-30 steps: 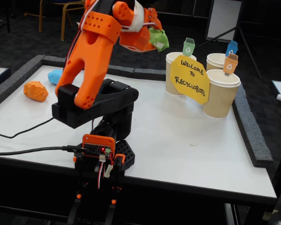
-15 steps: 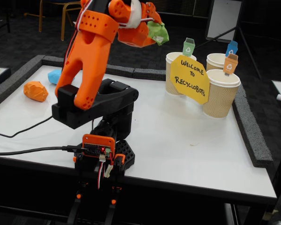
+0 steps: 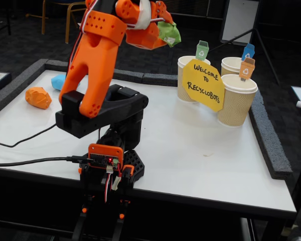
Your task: Sort rubbish by color.
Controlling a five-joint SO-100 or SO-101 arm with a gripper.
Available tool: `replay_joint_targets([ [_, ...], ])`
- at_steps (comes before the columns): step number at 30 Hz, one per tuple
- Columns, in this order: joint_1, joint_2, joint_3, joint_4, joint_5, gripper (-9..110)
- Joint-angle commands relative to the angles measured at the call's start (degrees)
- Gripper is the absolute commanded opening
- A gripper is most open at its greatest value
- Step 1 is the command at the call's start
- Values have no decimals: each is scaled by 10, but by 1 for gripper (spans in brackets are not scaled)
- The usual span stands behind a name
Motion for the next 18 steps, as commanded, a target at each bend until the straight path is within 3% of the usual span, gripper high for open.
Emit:
replay_joint_targets([
  [1, 0, -4, -65, -4, 5, 0],
  [10, -3, -12, -66, -7, 3, 0],
  [18, -3, -160, -96, -46, 4, 0],
])
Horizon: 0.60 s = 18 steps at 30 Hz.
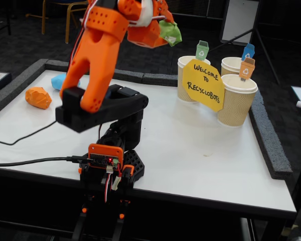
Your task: Sort rubbish by color.
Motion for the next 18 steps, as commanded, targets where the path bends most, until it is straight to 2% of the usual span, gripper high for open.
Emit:
replay_joint_targets([
  [1, -3, -105, -68, -53, 3, 0],
  [9, -15, -307, -138, -115, 2, 0],
  [18, -31, -515, -293, -137, 2, 0],
])
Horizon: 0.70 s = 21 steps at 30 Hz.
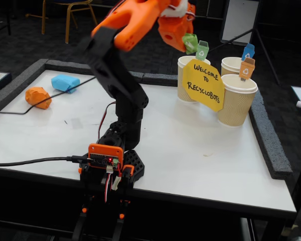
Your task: Sort rubbish by color.
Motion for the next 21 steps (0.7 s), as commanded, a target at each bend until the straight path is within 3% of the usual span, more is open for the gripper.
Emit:
replay_joint_targets([
  [1, -20, -60, -141, -22, 2, 0],
  [21, -33, -359, -402, -30, 1, 0],
])
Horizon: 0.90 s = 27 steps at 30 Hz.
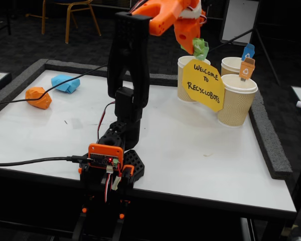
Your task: Sort rubbish by color.
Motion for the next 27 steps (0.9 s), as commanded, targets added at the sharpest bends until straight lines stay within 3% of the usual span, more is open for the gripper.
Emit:
replay_joint_targets([
  [1, -4, -12, -114, -25, 1, 0],
  [12, 1, -50, -145, -40, 1, 1],
  [27, -2, -47, -145, 10, 1, 27],
])
